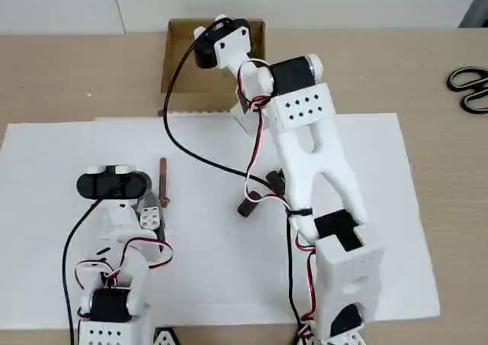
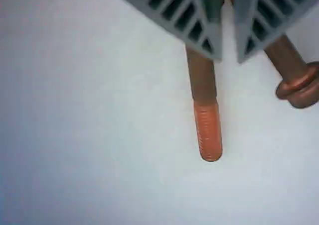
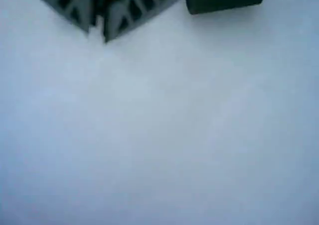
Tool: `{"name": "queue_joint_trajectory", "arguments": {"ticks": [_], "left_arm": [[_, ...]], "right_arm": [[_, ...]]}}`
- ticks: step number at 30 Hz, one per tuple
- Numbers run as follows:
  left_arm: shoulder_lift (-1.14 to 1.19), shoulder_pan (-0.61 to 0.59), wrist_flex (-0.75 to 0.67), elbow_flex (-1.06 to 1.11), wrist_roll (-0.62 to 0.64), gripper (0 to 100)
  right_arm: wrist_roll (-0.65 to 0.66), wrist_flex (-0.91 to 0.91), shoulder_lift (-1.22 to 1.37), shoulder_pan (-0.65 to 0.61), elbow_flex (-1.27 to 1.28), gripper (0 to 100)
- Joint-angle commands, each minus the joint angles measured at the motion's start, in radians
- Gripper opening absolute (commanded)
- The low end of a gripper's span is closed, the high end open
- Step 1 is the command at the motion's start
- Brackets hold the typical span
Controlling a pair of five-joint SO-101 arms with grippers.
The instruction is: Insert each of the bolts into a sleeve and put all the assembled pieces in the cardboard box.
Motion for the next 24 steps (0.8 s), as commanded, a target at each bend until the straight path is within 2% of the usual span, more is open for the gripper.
{"name": "queue_joint_trajectory", "arguments": {"ticks": [1,5,11,17,24], "left_arm": [[-0.008,-0.003,-0.003,-0.005,0.002,1],[-0.008,-0.003,-0.003,-0.005,0.002,1],[-0.008,-0.003,-0.003,-0.005,0.002,1],[-0.008,-0.003,-0.003,-0.005,0.002,1],[-0.008,-0.003,-0.003,-0.005,0.002,1]], "right_arm": [[0.009,0.016,-0.110,0.015,0.087,0.7],[0.021,0.013,-0.229,0.021,0.302,5.0],[0.129,0.005,-0.305,0.064,0.503,6.0],[0.242,-0.010,-0.255,0.125,0.545,16.1],[0.318,-0.065,-0.173,0.137,0.546,16.3]]}}
